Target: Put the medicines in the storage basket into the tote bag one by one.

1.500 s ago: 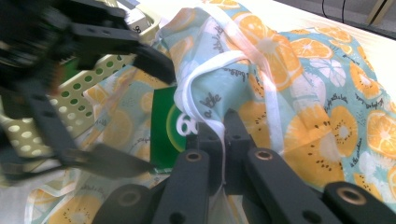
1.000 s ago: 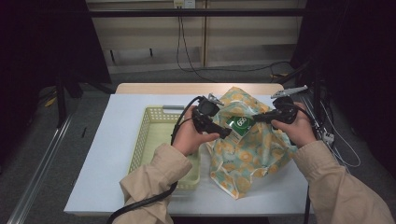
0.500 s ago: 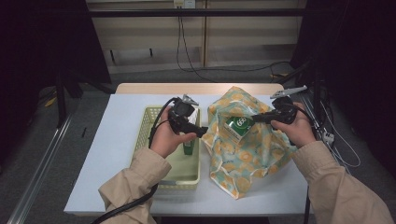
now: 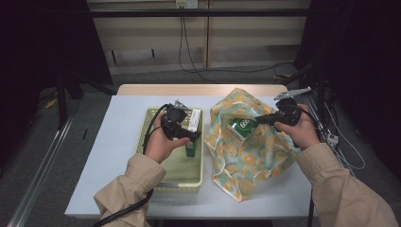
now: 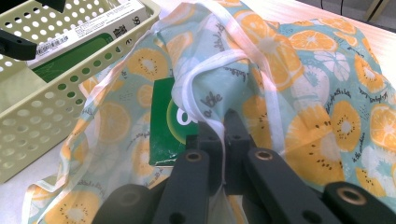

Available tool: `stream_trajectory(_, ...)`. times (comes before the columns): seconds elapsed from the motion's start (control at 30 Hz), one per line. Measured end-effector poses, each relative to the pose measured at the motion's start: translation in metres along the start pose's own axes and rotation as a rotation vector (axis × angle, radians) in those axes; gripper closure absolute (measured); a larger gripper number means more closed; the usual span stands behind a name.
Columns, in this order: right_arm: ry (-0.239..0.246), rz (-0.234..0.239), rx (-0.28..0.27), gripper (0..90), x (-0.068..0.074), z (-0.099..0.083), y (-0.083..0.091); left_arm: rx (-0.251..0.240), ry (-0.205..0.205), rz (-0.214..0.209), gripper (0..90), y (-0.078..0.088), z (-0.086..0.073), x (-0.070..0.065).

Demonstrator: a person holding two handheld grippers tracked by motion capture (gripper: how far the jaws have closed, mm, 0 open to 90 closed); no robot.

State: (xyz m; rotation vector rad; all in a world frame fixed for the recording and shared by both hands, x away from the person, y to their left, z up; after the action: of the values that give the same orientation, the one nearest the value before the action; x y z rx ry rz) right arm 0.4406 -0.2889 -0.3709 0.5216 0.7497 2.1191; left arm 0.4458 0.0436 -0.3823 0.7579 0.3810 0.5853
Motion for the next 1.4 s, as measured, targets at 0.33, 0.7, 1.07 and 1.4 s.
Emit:
stream_trajectory(0.33,-0.002,0.001,-0.001,89.5,-0.001,-0.001,0.001,0.013,0.016,0.002,18.5,-0.012,-0.011,0.003)
stream_trajectory(0.7,-0.005,-0.005,-0.003,89.5,-0.003,-0.002,0.003,0.047,0.073,0.009,43.6,-0.013,-0.020,0.013)
stream_trajectory(1.07,-0.005,-0.003,-0.001,89.5,-0.003,-0.004,0.001,0.083,0.219,0.050,56.6,-0.023,-0.025,0.017)
stream_trajectory(1.4,-0.015,-0.004,-0.005,89.5,-0.005,-0.006,0.002,0.015,0.285,0.045,63.9,0.004,-0.026,0.026)
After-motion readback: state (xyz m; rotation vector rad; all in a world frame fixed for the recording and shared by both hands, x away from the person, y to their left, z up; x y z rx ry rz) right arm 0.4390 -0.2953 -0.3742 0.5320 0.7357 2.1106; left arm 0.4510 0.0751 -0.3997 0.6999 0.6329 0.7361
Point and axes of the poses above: each handheld gripper's, and its own axes: y roughly backward along the jaws, z roughly out of its top, x roughly to its left, the point moved 3 cm from there along -y, roughly forward along the jaws, and after that the axes turned 5 degrees about -z, right-handed, at the moved point
